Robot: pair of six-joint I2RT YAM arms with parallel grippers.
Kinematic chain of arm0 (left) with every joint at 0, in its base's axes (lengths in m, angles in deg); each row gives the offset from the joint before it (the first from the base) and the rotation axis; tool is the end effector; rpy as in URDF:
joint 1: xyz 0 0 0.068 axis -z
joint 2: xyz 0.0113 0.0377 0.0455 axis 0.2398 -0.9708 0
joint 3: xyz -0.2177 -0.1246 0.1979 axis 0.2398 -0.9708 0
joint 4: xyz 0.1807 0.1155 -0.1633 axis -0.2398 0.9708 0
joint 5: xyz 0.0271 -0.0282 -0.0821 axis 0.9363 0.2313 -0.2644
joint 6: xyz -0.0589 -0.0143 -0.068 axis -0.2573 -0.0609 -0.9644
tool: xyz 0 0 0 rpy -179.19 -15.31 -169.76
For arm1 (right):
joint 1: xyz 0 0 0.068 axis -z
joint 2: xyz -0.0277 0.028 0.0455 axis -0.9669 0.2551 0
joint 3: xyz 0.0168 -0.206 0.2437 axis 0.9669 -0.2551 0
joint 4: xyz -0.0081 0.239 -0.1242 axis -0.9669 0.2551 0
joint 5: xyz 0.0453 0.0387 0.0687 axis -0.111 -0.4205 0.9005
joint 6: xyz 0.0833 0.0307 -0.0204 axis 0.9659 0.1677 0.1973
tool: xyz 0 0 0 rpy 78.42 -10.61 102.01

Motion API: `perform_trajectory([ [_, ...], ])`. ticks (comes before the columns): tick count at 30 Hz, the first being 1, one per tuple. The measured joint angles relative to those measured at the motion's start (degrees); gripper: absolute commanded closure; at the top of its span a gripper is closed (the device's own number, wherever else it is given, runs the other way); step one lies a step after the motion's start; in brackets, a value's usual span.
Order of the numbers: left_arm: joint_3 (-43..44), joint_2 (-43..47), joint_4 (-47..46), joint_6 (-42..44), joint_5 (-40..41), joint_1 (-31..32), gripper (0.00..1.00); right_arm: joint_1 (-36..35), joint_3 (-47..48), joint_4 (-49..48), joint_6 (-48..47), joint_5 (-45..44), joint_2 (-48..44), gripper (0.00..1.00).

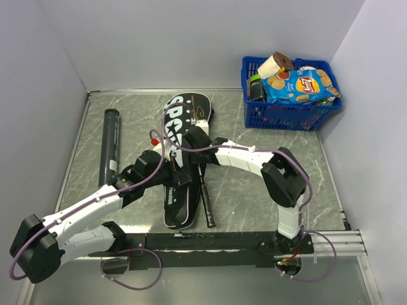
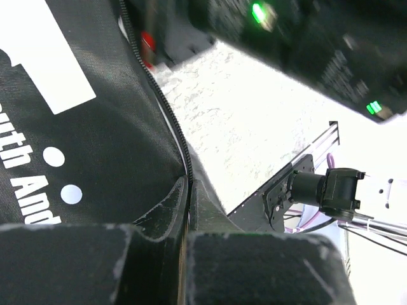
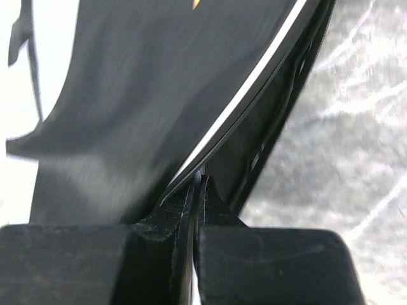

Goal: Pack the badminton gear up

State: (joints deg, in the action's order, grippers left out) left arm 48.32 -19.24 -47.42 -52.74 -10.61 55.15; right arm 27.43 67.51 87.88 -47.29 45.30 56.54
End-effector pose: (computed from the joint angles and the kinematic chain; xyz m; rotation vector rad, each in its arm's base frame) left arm 0.1778 -0.1757 0.2615 -0.0351 2.2777 -1.1014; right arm 0.3272 0.3237 0.2140 -0.2372 2.4093 0.2442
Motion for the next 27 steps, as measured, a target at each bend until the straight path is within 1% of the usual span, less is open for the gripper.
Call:
perform_trajectory([
  [4,0.0,0.2,0.2,0.0,0.2,0.0,0.99,1.0,2.6,-1.0,1.1,-0.2,2.6,1.00],
  [5,0.0,0.2,0.2,0.0,0.2,0.0,0.99,1.2,2.6,-1.3,1.2,-0.2,2.7,0.98],
  [6,0.0,0.2,0.2,0.0,0.2,0.0,0.99,1.4,2.6,-1.4,1.4,0.1,2.8,0.85],
  [7,0.0,0.2,0.1,0.0,0.2,0.0,0.99,1.4,2.6,-1.6,1.5,0.3,2.8,0.79],
  [8,0.0,0.1,0.1,0.0,0.2,0.0,0.99,1.5,2.4,-2.0,1.7,0.5,2.8,0.68],
  [11,0.0,-0.5,0.0,0.0,0.1,0.0,0.99,1.5,0.6,-4.1,2.1,0.7,2.3,0.56],
  [13,0.0,-1.2,0.0,0.0,-0.1,0.2,0.99,1.7,-2.2,-5.0,2.1,1.0,0.8,0.53],
  [14,0.0,-1.7,-0.1,0.0,-0.3,0.2,0.99,1.9,-4.3,-5.6,2.1,1.2,-0.5,0.50],
  [17,0.0,-3.3,-0.8,0.0,-1.0,0.5,0.99,2.1,-11.5,-6.3,2.1,2.0,-6.7,0.46],
  [21,0.0,-5.9,-2.5,0.2,-1.9,0.7,0.99,2.1,-19.9,-5.7,2.3,3.1,-17.2,0.45],
  [27,0.1,-8.3,-3.7,0.5,-2.8,0.8,0.99,2.1,-29.8,-3.8,3.2,5.7,-34.1,0.45],
])
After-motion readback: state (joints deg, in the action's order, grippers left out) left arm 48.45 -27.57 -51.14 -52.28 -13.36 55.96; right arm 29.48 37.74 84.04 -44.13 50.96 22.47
